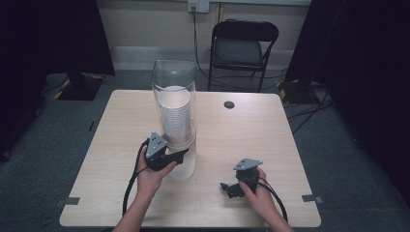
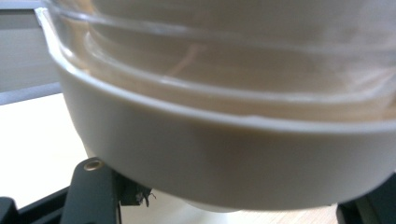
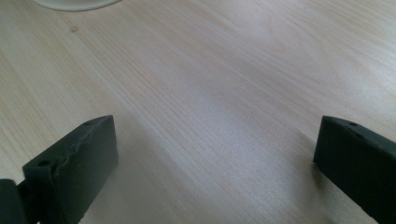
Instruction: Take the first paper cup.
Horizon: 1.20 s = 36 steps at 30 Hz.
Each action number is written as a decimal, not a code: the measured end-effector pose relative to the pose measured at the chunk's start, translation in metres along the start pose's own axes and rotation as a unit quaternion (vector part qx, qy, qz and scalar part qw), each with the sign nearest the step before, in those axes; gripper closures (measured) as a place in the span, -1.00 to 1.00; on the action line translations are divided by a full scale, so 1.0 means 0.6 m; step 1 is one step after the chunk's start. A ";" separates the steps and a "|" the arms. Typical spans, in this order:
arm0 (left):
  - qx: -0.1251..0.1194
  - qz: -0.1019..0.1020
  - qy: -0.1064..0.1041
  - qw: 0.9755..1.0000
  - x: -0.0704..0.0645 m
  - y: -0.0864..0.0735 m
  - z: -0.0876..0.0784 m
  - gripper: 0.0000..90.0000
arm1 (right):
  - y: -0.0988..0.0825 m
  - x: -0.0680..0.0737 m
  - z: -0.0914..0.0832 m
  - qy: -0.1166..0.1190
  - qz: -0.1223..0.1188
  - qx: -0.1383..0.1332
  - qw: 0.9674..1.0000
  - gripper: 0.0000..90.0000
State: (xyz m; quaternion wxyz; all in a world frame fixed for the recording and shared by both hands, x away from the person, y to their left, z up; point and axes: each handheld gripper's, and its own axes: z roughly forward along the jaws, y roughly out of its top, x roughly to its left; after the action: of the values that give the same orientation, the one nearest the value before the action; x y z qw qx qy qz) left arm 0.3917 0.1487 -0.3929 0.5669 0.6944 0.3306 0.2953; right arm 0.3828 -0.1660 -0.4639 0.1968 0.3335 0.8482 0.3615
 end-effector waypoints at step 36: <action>0.017 0.040 0.022 0.999 -0.011 -0.002 -0.001 -0.21 | 0.000 0.000 0.000 0.000 0.000 0.000 1.000 -1.00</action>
State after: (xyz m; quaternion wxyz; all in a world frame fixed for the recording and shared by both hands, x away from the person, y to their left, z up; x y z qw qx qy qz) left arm 0.3873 0.1438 -0.3941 0.5355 0.7099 0.3198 0.3271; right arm 0.3827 -0.1659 -0.4640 0.1972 0.3335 0.8481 0.3614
